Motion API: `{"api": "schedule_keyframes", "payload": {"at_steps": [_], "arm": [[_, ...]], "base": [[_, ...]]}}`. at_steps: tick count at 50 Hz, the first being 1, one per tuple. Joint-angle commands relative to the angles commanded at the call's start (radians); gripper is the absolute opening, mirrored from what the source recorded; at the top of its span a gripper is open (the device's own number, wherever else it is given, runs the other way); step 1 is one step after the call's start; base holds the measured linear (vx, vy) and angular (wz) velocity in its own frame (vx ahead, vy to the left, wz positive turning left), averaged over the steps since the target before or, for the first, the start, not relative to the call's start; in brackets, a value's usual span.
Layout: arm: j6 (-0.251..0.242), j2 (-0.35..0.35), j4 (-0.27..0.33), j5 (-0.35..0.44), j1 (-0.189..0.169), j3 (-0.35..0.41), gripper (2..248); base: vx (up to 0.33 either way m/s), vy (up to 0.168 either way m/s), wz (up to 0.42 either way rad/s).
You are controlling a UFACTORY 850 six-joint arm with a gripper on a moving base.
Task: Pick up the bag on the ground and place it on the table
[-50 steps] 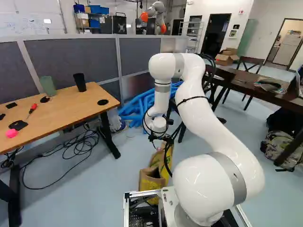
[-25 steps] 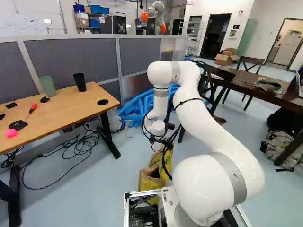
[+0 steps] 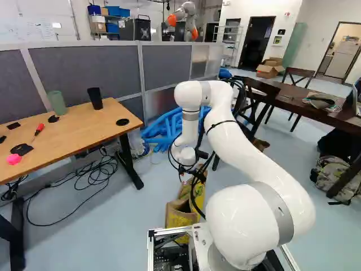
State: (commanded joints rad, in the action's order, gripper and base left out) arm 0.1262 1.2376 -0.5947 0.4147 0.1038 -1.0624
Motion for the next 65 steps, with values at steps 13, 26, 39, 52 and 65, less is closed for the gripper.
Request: {"api": "schedule_keyframes", "payload": {"at_steps": [13,26,39,52,65], "arm": [[0.0,0.051,-0.002,-0.06,0.0,-0.042,247],[0.0,0.101,-0.002,-0.121,0.0,-0.086,247],[0.0,0.152,-0.002,-0.172,0.0,-0.131,247],[0.0,0.203,-0.003,-0.211,0.0,-0.177,247],[0.0,0.218,-0.004,-0.217,0.0,-0.191,247]], "base": [[0.0,0.0,0.0],[0.0,0.0,0.0],[0.0,0.0,0.0],[0.0,0.0,0.0],[0.0,0.0,0.0]]}}
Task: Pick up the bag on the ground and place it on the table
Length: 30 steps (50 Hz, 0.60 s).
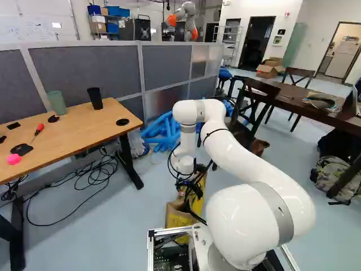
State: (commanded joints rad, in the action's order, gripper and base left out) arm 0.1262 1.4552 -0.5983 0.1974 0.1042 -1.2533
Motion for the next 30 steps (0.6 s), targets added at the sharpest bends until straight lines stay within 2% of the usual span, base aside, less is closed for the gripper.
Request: {"api": "schedule_keyframes", "payload": {"at_steps": [13,14,19,20,24,25,29,30], "arm": [[0.0,0.0,0.0,0.0,0.0,0.0,247],[0.0,0.0,0.0,0.0,0.0,0.0,238],[0.0,0.0,0.0,0.0,0.0,0.0,238],[0.0,0.0,0.0,0.0,0.0,0.0,202],[0.0,0.0,0.0,0.0,0.0,0.0,202],[0.0,0.0,0.0,0.0,0.0,0.0,164],[0.0,0.0,0.0,0.0,0.0,0.0,164],[0.0,0.0,0.0,0.0,0.0,0.0,126]], "base": [[0.0,0.0,0.0],[0.0,0.0,0.0],[0.0,0.0,0.0],[0.0,0.0,0.0],[0.0,0.0,0.0],[0.0,0.0,0.0],[0.0,0.0,0.0],[0.0,0.0,0.0]]}}
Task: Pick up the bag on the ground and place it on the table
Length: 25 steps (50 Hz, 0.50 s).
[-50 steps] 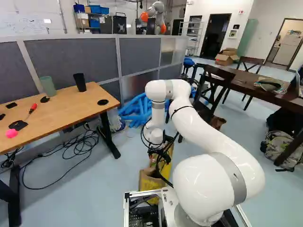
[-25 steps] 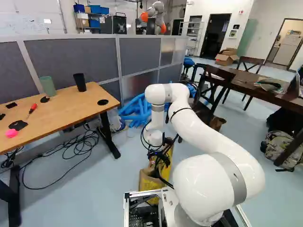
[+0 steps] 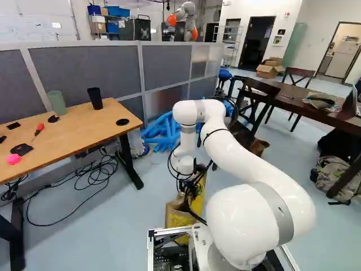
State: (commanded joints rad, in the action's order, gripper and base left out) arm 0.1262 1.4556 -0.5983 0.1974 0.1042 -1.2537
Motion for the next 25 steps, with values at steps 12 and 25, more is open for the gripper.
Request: {"api": "schedule_keyframes", "payload": {"at_steps": [12,25], "arm": [[0.0,0.0,0.0,0.0,0.0,0.0,50],[0.0,0.0,0.0,0.0,0.0,0.0,23]], "base": [[0.0,0.0,0.0],[0.0,0.0,0.0]]}}
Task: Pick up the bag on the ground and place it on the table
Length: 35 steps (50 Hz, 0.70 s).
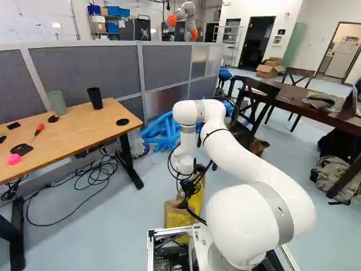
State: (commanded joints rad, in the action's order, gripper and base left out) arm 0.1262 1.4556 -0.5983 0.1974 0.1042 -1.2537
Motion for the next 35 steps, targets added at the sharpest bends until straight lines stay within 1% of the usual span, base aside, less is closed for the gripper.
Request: {"api": "schedule_keyframes", "payload": {"at_steps": [35], "arm": [[0.0,0.0,0.0,0.0,0.0,0.0,23]], "base": [[0.0,0.0,0.0]]}}
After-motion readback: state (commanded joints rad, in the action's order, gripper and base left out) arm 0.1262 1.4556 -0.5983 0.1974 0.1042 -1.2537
